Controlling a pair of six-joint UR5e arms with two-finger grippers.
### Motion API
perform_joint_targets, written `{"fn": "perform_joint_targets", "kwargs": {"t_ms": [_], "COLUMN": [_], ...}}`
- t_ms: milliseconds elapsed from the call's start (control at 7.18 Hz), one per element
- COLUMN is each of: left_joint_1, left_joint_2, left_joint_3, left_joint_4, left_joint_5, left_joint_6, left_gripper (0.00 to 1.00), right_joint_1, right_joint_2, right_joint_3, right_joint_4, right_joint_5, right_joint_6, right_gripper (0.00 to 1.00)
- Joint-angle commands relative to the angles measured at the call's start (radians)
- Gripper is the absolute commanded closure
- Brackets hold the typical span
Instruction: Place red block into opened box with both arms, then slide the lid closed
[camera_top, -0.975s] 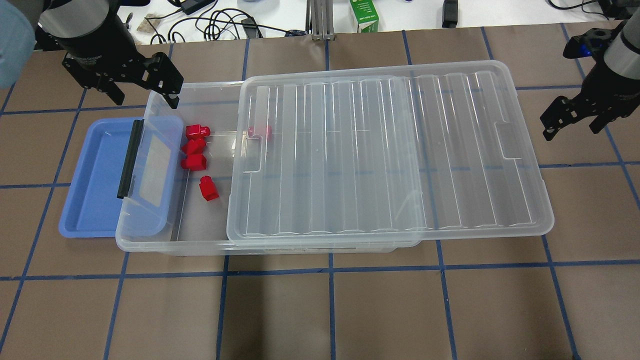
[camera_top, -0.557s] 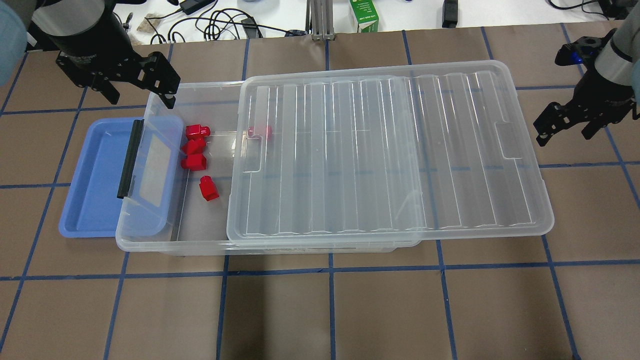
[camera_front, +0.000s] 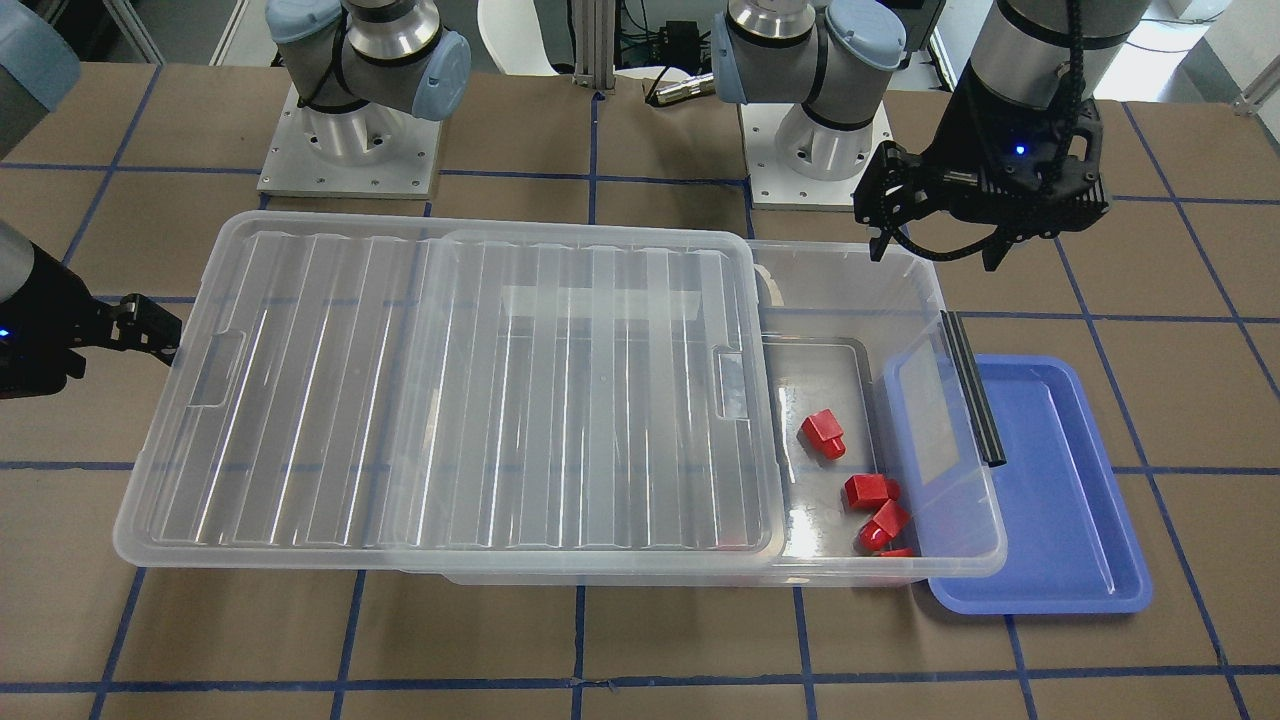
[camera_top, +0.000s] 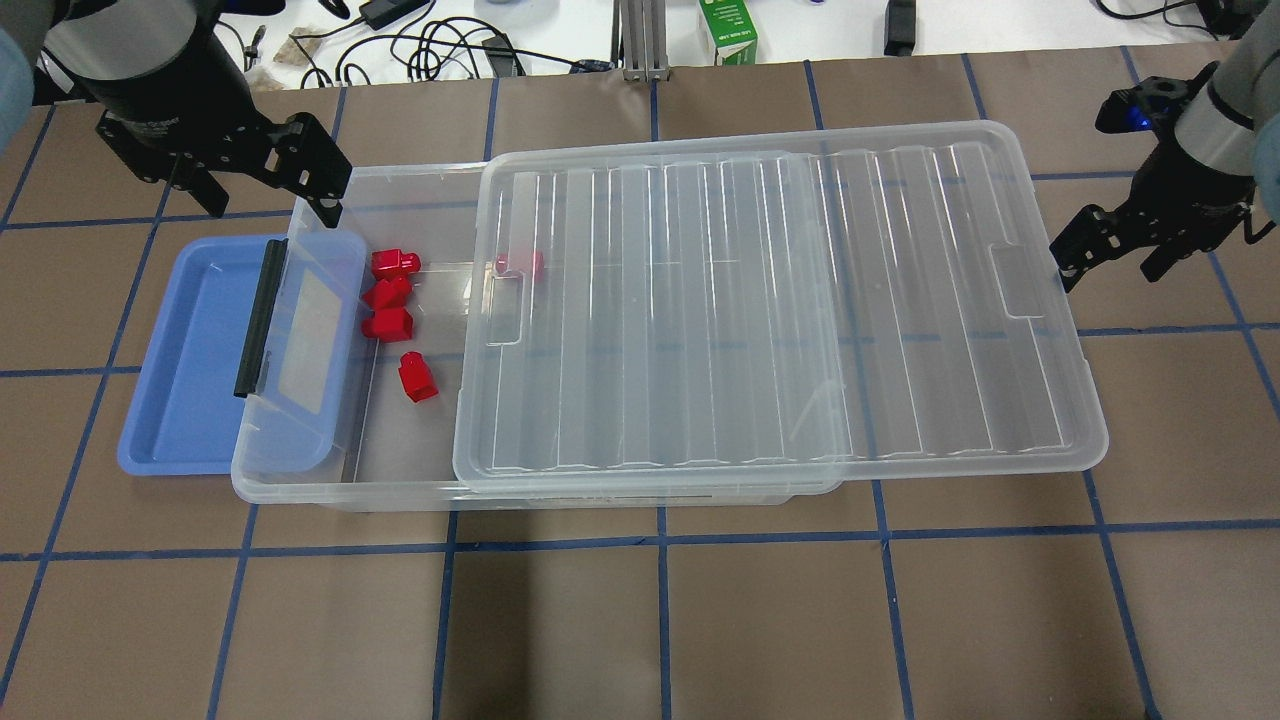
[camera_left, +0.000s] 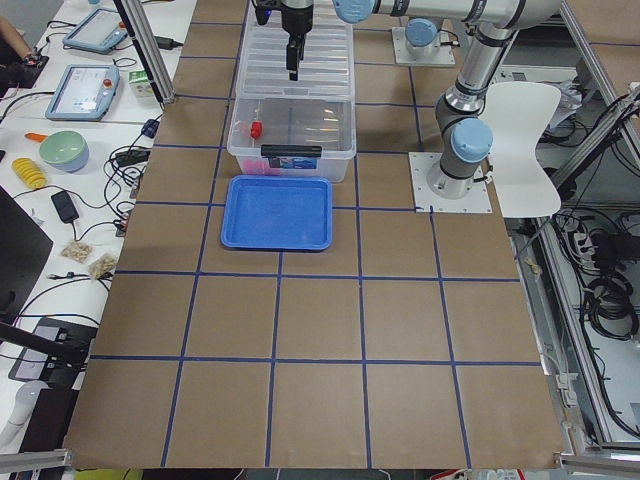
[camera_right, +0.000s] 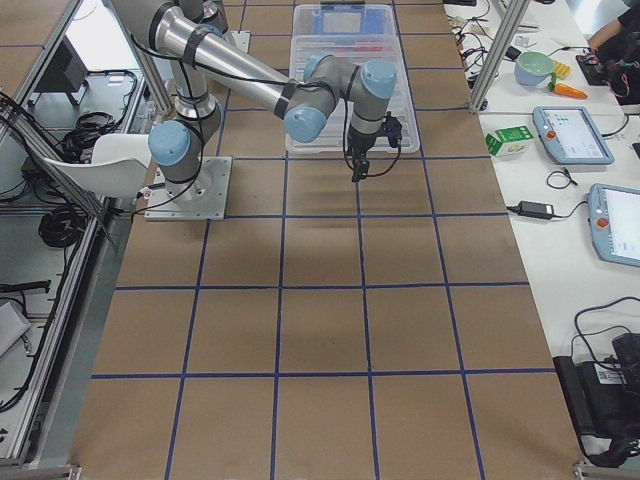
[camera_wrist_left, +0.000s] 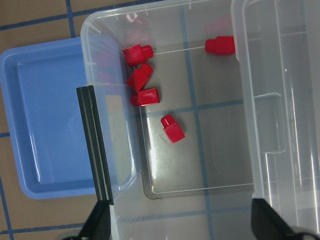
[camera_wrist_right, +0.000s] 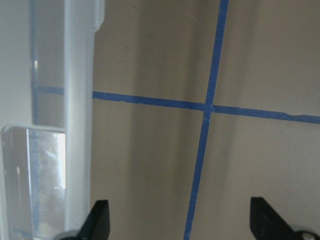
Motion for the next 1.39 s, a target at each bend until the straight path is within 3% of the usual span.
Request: {"fn": "perform_joint_targets", "kwargs": {"t_ms": [0, 1253], "left_joint_1": [0.008, 0.008], "left_joint_2": [0.008, 0.003], "left_joint_3": [0.001, -0.027], "left_joint_4": [0.02, 0.023], "left_joint_5": [-0.008, -0.014], "left_joint_6": [-0.003, -0.008], "left_gripper": [0.0, 0.0], "right_joint_1": [0.019, 0.283], "right_joint_2": [0.006, 0.006], "right_joint_3": [0.004, 0.005], "right_joint_4": [-0.001, -0.018], "right_joint_5": [0.003, -0.002], "right_joint_6": [0.008, 0.465], "right_gripper": [0.0, 0.0]}}
